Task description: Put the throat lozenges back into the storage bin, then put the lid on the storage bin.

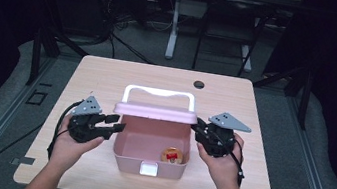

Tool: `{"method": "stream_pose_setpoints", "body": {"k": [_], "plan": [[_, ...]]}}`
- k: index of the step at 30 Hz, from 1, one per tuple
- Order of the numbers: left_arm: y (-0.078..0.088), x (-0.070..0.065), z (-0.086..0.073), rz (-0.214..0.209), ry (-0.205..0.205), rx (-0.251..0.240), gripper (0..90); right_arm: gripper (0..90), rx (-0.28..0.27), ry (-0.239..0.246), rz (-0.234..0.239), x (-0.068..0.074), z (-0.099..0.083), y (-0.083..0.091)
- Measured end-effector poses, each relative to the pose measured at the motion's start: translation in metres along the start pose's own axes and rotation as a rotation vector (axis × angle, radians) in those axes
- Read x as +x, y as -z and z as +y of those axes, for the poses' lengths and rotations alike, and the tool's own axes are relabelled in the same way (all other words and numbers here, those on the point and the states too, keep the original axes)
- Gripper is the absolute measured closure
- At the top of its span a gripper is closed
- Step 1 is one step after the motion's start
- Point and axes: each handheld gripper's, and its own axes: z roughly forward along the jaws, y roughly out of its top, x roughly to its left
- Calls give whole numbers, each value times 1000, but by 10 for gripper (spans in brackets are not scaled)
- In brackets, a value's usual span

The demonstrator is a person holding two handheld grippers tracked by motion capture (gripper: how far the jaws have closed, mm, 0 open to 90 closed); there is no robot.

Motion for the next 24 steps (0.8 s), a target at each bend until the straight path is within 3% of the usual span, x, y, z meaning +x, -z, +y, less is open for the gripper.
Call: {"method": "stream_pose_setpoints", "body": {"k": [10, 24], "plan": [[5, 1, 2, 21, 2, -23, 599, 770, 17, -4, 23, 0, -7, 3], [9, -2, 2, 57, -14, -2, 624, 768, -14, 13, 30, 5, -11, 13]]}}
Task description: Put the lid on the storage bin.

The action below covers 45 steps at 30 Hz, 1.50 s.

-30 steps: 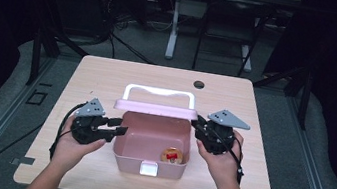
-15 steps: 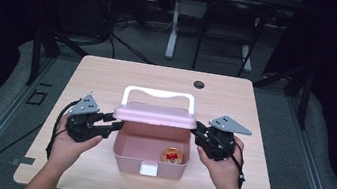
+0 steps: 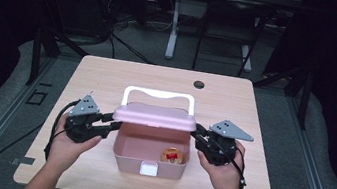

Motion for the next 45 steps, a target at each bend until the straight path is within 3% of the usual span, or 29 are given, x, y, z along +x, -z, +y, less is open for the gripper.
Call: {"method": "stream_pose_setpoints", "body": {"k": [12, 19, 25, 45], "plan": [[8, -4, 3, 18, -21, -19, 654, 766, 1, 18, -5, 4, -7, 5], [7, -8, 8, 37, -39, 7, 665, 762, 3, 13, 21, 5, -5, 13], [11, -6, 10, 8, -16, 4, 673, 763, -1, 5, 39, 5, -2, 18], [17, -14, 3, 8, -35, 18, 672, 762, -10, 17, 46, 11, -9, 30]]}}
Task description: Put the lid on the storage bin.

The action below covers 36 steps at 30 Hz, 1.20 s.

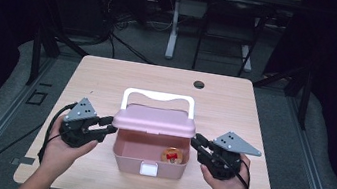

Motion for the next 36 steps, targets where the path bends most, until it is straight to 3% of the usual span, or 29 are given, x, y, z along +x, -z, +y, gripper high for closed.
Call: {"method": "stream_pose_setpoints", "body": {"k": [22, 36], "plan": [[5, -5, -16, -30, 20, -11, 678, 768, 12, 8, 6, 9, -13, 7], [5, -10, -20, -15, 11, -2, 683, 771, 21, 4, 9, 10, -19, 7]]}}
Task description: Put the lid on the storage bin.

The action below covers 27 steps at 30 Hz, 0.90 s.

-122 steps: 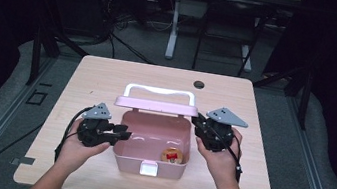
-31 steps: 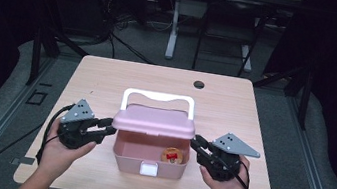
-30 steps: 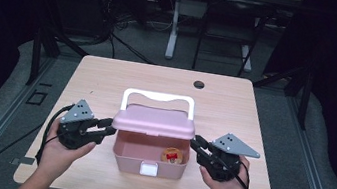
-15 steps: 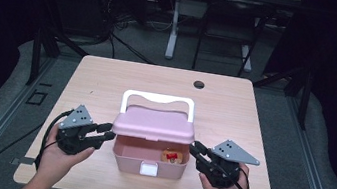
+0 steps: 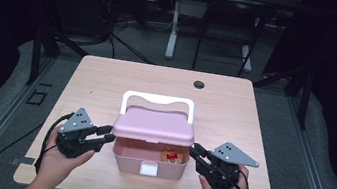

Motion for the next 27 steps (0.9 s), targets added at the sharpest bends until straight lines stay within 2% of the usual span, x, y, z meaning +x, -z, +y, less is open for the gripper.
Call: {"method": "stream_pose_setpoints", "body": {"k": [15, 22, 27], "plan": [[-2, -3, -8, -7, -2, 26, 684, 774, 12, 18, 22, 3, -11, 1], [-4, -4, -14, -23, 10, 25, 698, 774, 22, 18, 28, 3, -15, 1], [-5, -5, -18, -20, 9, 12, 705, 775, 20, 7, 36, 3, -19, 1]]}}
